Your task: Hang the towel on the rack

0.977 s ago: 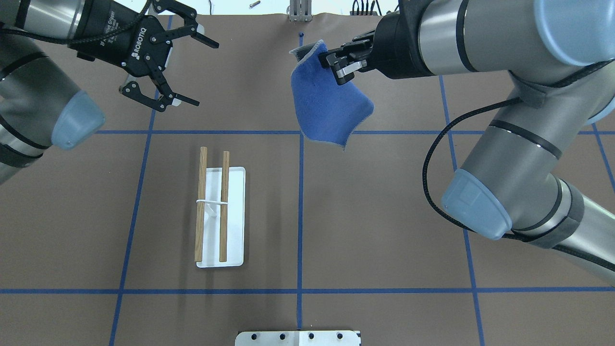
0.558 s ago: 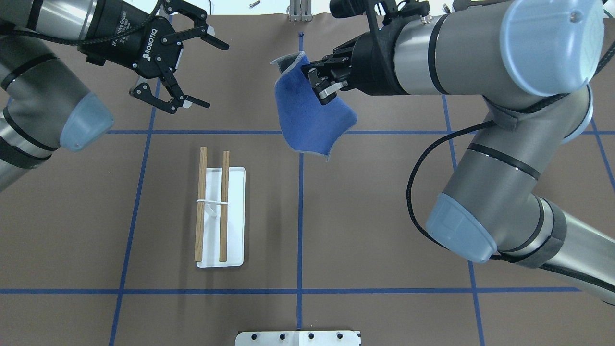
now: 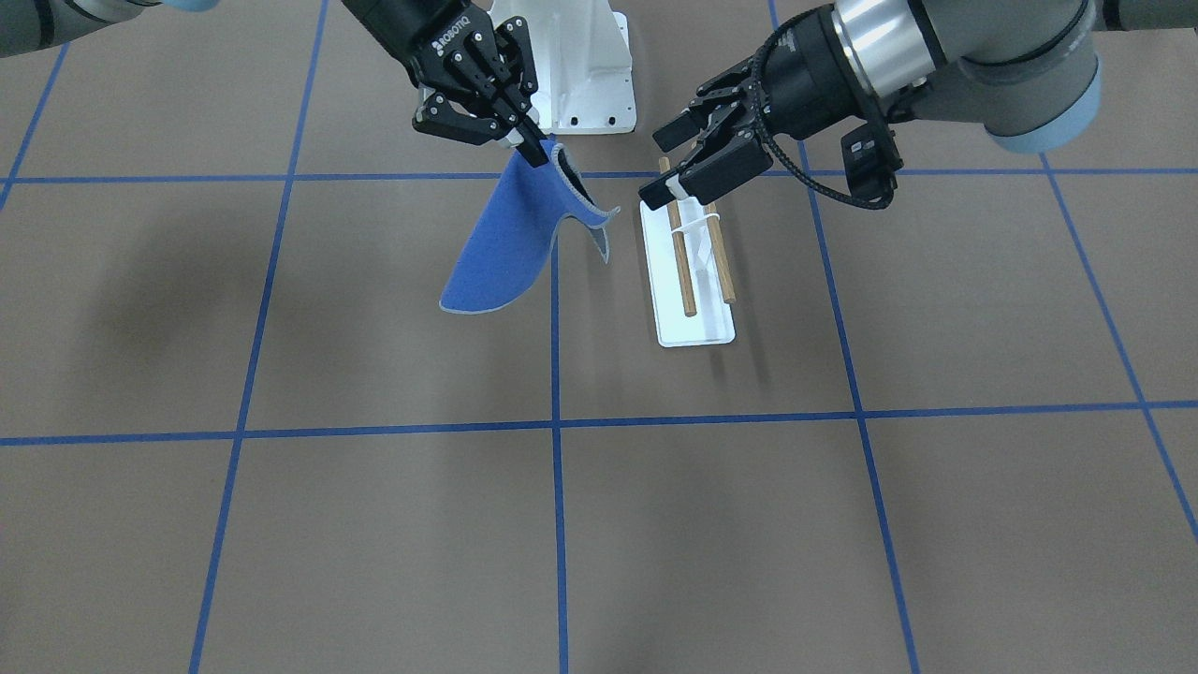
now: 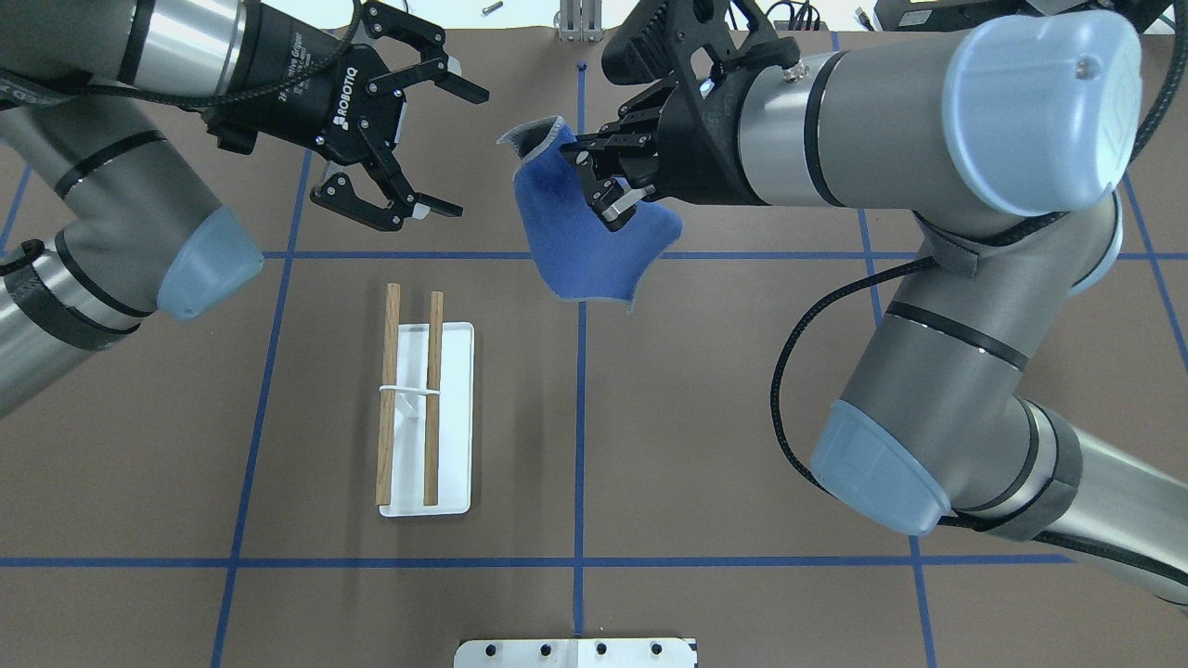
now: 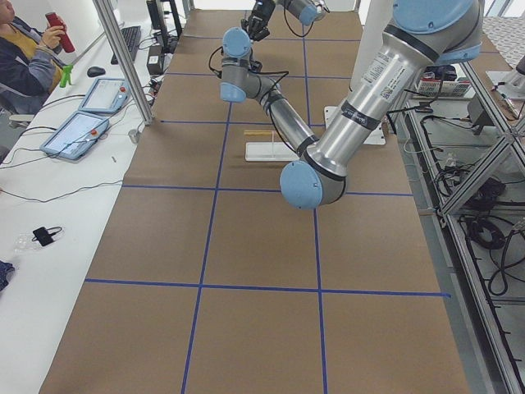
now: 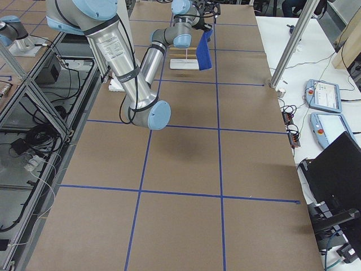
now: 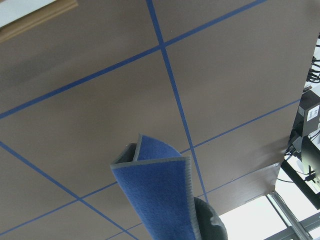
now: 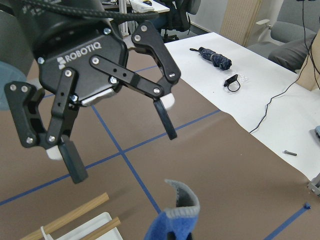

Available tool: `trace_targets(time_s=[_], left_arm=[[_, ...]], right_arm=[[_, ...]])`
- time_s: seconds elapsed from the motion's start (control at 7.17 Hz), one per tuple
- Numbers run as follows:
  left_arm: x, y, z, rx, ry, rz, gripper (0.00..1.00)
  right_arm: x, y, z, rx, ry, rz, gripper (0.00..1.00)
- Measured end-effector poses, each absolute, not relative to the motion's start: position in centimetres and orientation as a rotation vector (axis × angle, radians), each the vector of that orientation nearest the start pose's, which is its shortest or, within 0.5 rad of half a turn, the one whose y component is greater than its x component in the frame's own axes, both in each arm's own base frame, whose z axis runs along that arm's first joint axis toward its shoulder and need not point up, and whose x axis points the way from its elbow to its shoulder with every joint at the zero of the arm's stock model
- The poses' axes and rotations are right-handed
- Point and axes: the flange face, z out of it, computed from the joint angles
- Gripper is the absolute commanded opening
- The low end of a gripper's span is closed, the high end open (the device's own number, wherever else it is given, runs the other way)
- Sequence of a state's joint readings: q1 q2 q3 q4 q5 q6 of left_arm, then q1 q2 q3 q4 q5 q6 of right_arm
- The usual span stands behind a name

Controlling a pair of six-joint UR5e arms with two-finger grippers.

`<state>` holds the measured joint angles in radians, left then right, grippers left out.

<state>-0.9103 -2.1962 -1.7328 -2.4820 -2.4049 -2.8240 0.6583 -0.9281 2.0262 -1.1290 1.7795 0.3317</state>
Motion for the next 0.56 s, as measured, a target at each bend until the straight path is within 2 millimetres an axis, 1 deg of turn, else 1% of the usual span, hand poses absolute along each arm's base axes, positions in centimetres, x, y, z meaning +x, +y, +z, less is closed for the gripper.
trace_targets(time_s=[0.14,0.56], left_arm=[[31.3,-49.2,12.2,-0.903,1.492,-0.925,0.98],[31.5,-49.4,12.1,-0.893,1.505,-0.942,0.98]], right_arm=[[-35.8,-41.0,5.5,1.182,-1.048,-0.621,0.00],[-35.8,-39.1,4.7,1.207,-1.070,-0.628,0.00]])
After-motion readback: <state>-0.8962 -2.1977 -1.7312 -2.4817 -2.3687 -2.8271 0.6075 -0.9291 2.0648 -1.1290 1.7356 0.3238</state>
